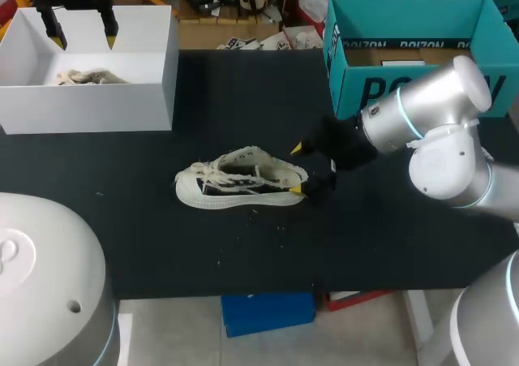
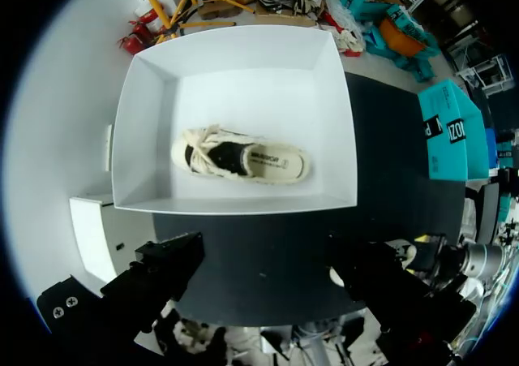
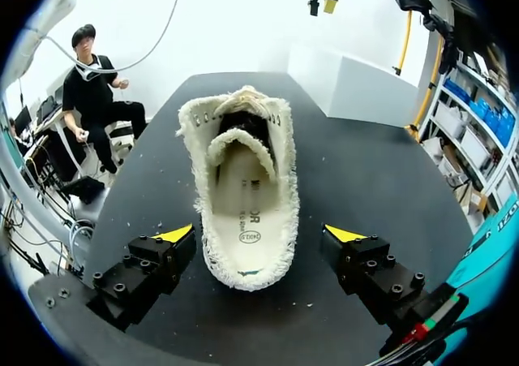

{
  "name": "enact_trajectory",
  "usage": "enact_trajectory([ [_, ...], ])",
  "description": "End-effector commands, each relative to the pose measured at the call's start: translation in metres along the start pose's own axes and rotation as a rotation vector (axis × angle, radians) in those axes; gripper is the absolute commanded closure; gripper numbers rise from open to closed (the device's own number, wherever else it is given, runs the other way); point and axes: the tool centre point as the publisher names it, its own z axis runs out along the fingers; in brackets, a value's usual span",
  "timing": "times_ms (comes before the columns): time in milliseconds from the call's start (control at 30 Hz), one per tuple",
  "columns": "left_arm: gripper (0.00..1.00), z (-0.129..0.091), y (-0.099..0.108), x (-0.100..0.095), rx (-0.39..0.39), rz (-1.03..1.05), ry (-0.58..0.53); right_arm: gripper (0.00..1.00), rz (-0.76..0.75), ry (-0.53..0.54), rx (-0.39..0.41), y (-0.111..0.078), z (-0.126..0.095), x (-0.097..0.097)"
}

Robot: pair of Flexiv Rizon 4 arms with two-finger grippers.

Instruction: Take the shoe out of the shoebox, open the shoe tongue, remove and reinsert the insole, then place the shoe into the shoebox

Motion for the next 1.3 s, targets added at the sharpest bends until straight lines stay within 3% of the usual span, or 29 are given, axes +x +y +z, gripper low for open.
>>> enact_trajectory([
  [33, 0.00, -0.001, 0.000, 0.000, -0.002, -0.001, -0.002, 0.00, 0.007, 0.006, -0.007, -0.005, 0.006, -0.001],
  [1300, 0.00, -0.001, 0.000, 0.000, -0.002, -0.001, -0.002, 0.00, 0.057, 0.015, -0.055, -0.012, 0.034, 0.012],
])
